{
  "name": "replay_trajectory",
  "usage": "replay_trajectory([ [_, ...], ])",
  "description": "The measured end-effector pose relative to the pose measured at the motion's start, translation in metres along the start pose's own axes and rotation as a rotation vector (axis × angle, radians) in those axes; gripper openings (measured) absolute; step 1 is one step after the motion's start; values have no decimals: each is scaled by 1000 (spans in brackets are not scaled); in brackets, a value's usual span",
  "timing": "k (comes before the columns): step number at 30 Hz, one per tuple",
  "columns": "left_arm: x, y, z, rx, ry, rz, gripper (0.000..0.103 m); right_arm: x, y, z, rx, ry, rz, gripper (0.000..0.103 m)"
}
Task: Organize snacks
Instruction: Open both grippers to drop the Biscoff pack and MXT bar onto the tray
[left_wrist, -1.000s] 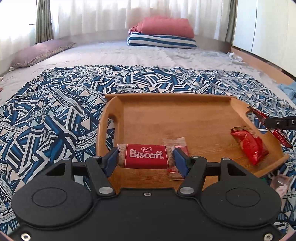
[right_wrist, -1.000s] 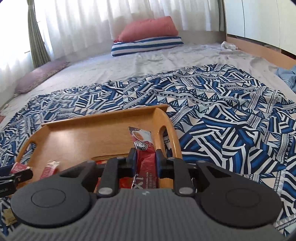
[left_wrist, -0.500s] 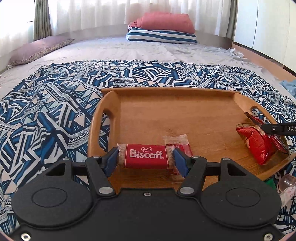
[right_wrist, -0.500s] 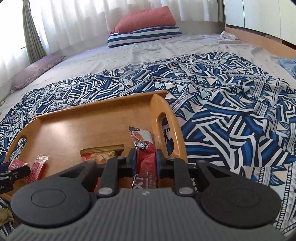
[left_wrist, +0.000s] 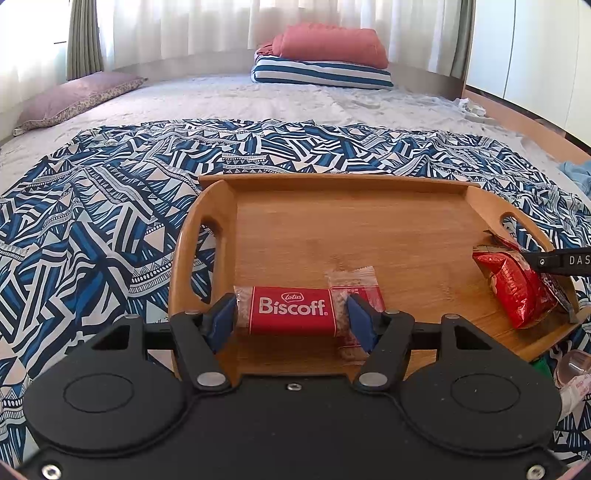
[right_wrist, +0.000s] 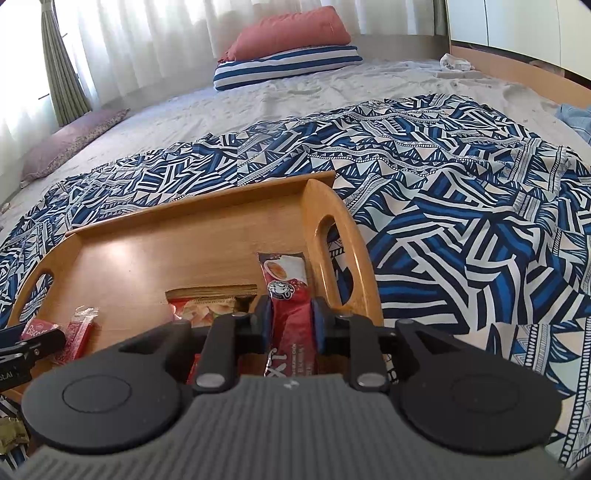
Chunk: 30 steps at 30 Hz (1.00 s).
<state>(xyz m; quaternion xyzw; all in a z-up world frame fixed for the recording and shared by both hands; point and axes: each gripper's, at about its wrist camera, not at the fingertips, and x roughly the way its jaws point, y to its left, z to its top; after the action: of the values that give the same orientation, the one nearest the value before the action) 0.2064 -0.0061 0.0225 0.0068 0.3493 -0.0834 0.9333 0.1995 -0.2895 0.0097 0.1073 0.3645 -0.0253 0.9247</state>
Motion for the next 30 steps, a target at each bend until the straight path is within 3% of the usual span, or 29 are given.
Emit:
replay_trajectory([
  [3, -2, 0, 0, 0, 1, 0, 65, -1, 1, -1, -7, 1, 0, 36],
  [5, -3, -1, -1, 7, 0, 2, 67, -2, 2, -2, -15, -3, -4, 49],
  [6, -4, -2, -1, 10, -2, 3, 68, -3, 3, -2, -19, -6, -9, 49],
  [17, -31, 1, -1, 15, -57, 36, 89, -28, 4, -4, -46, -56, -1, 75],
  [22, -50, 4, -4, 5, -90, 34, 92, -45, 11, -9, -100, -85, 9, 89],
  [30, -79, -2, -17, 35, -139, 5, 95, -69, 22, -24, -165, -125, 36, 102],
])
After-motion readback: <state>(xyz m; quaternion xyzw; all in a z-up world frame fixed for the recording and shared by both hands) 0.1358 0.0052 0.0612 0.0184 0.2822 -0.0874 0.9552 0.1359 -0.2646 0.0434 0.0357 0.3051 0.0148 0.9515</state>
